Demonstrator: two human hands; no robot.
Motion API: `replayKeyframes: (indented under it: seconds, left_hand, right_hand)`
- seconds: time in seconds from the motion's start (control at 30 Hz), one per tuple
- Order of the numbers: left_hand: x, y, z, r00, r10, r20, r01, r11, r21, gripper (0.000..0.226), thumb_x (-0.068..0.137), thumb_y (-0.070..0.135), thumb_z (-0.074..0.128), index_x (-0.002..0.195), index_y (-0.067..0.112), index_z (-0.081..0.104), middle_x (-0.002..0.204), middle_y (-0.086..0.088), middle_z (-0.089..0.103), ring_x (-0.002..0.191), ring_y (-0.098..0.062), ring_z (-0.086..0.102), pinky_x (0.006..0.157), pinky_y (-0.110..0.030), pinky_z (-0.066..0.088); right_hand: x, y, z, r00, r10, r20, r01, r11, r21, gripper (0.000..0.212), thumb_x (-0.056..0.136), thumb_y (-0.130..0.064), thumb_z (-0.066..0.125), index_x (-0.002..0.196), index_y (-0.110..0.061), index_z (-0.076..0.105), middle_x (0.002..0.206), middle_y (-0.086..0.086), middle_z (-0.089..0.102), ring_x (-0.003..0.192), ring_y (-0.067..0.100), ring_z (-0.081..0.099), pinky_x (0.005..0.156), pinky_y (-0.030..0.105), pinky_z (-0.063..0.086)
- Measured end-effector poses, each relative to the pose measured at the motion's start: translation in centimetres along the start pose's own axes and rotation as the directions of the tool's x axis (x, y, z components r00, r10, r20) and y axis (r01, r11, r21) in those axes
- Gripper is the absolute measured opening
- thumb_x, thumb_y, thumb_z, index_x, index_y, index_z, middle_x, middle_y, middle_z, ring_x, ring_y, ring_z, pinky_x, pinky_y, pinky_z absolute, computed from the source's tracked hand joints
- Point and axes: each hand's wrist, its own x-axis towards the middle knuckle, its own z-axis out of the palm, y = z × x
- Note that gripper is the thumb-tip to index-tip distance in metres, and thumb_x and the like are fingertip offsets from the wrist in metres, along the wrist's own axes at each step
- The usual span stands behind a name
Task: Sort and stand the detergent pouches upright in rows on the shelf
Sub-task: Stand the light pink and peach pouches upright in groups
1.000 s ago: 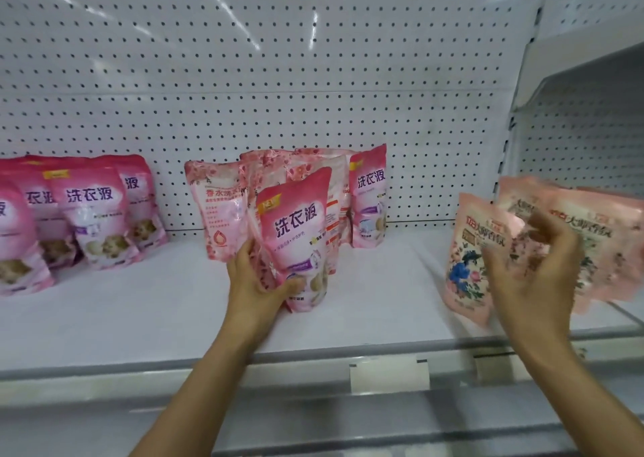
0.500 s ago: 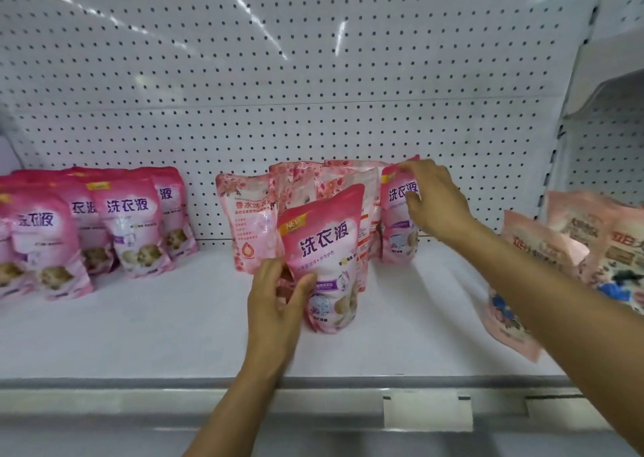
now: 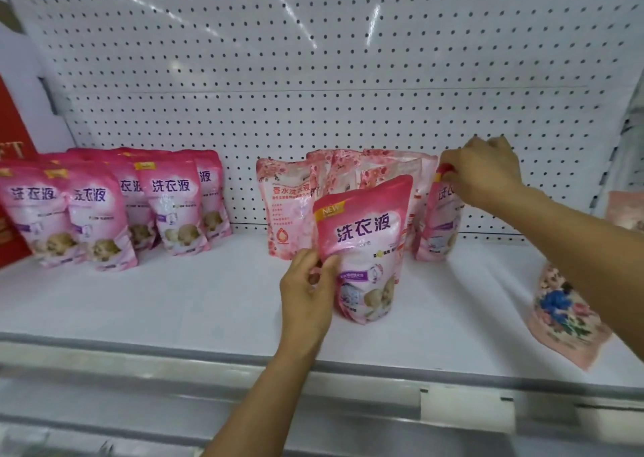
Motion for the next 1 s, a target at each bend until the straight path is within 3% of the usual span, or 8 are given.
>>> replayKeyframes:
  seconds: [0.2, 0.37, 0.53, 0.6, 0.7, 0.77, 0.87, 1.0]
  left_hand:
    - [0.3, 0.1, -0.2, 0.98, -0.141, -0.139, 0.118, 0.98, -0.161, 0.023, 0.101, 0.034, 0.049, 0.097, 0.015, 0.062, 0.093, 0.0, 0.074, 0.084, -0.012, 0.071, 0.066, -0.023, 0.057]
    - [0.9, -0.7, -1.2, 0.935, -0.093, -0.343, 0.063, 0.993, -0.098, 0.026, 0.102, 0.038, 0.046, 0.08, 0.027, 0.053, 0.078, -0.002, 0.061, 0.072, -0.018, 0.059, 0.066, -0.041, 0.051]
    - [0.9, -0.1, -2.0, 0.96, -0.157, -0.233, 0.122, 0.98, -0.158, 0.026, 0.098, 0.045, 0.052, 0.093, 0.02, 0.057, 0.087, -0.007, 0.069, 0.076, -0.018, 0.067, 0.07, -0.04, 0.055]
    - [0.3, 0.2, -2.6, 0.96, -0.26, -0.102, 0.235, 0.95, -0.206, 0.032, 0.091, 0.052, 0.057, 0.109, 0.026, 0.058, 0.1, 0.001, 0.075, 0.087, -0.017, 0.074, 0.075, -0.038, 0.059]
    - [-0.2, 0.4, -3.8, 0.944, -0.299, 0.142, 0.325, 0.92, -0.22, 0.054, 0.077, 0.05, 0.076, 0.122, 0.026, 0.057, 0.113, 0.001, 0.074, 0.1, -0.023, 0.073, 0.084, -0.045, 0.058]
    - [-0.2, 0.4, -4.6, 0.918, -0.295, 0.265, 0.347, 0.922, -0.174, 0.061, 0.072, 0.036, 0.085, 0.124, 0.024, 0.057, 0.116, -0.001, 0.073, 0.104, -0.024, 0.071, 0.086, -0.045, 0.058]
    - [-0.3, 0.6, -5.4, 0.889, -0.347, 0.299, 0.378, 0.924, -0.051, 0.06, 0.062, 0.025, 0.085, 0.117, 0.026, 0.06, 0.106, 0.005, 0.076, 0.093, -0.012, 0.073, 0.074, -0.026, 0.06]
    - [-0.4, 0.4, -5.0, 0.912, -0.346, 0.222, 0.36, 0.933, -0.024, 0.047, 0.074, 0.013, 0.082, 0.117, 0.016, 0.063, 0.106, -0.002, 0.076, 0.093, -0.018, 0.074, 0.078, -0.032, 0.061]
  right_hand:
    - [-3.3, -2.4, -4.6, 0.999, -0.028, -0.03, 0.035, 0.963, 0.266, 0.017, 0.092, -0.028, 0.056, 0.103, -0.026, 0.069, 0.103, -0.003, 0.072, 0.098, 0.025, 0.063, 0.079, 0.035, 0.038]
    - [-5.1, -5.0, -6.6, 0.999, -0.044, -0.022, 0.049, 0.948, 0.314, 0.017, 0.089, -0.043, 0.062, 0.101, -0.035, 0.07, 0.1, -0.013, 0.071, 0.096, 0.017, 0.064, 0.07, 0.029, 0.036]
    - [-8.1, -4.9, -5.6, 0.964, -0.005, -0.265, 0.045, 0.988, 0.146, 0.047, 0.082, -0.054, 0.065, 0.12, -0.026, 0.062, 0.116, -0.001, 0.067, 0.107, 0.024, 0.059, 0.088, 0.039, 0.037]
    - [-10.5, -4.7, -4.2, 0.931, 0.147, -0.333, -0.049, 0.957, 0.285, 0.074, 0.075, -0.052, 0.071, 0.139, -0.024, 0.044, 0.138, 0.004, 0.049, 0.125, 0.024, 0.046, 0.102, 0.043, 0.032]
    - [-13.2, -4.9, -1.5, 0.879, 0.476, -0.014, -0.25, 0.487, 0.837, 0.105, 0.069, -0.031, 0.085, 0.15, -0.029, 0.018, 0.148, -0.002, 0.034, 0.126, 0.015, 0.045, 0.095, 0.032, 0.042]
    - [-14.2, -4.8, 0.8, 0.871, 0.398, 0.29, -0.371, 0.143, 0.917, 0.095, 0.07, -0.019, 0.085, 0.147, -0.029, 0.028, 0.139, -0.003, 0.048, 0.114, 0.014, 0.056, 0.078, 0.025, 0.05]
    - [-15.0, -4.4, 3.3, 0.86, 0.296, 0.415, -0.449, 0.054, 0.892, 0.065, 0.074, -0.013, 0.081, 0.128, -0.031, 0.051, 0.124, -0.003, 0.064, 0.103, 0.015, 0.065, 0.065, 0.034, 0.059]
    - [-14.8, -5.5, 4.0, 0.882, 0.251, 0.398, -0.421, 0.042, 0.906, 0.057, 0.073, -0.017, 0.083, 0.122, -0.025, 0.055, 0.112, -0.006, 0.069, 0.097, 0.016, 0.069, 0.079, 0.042, 0.06]
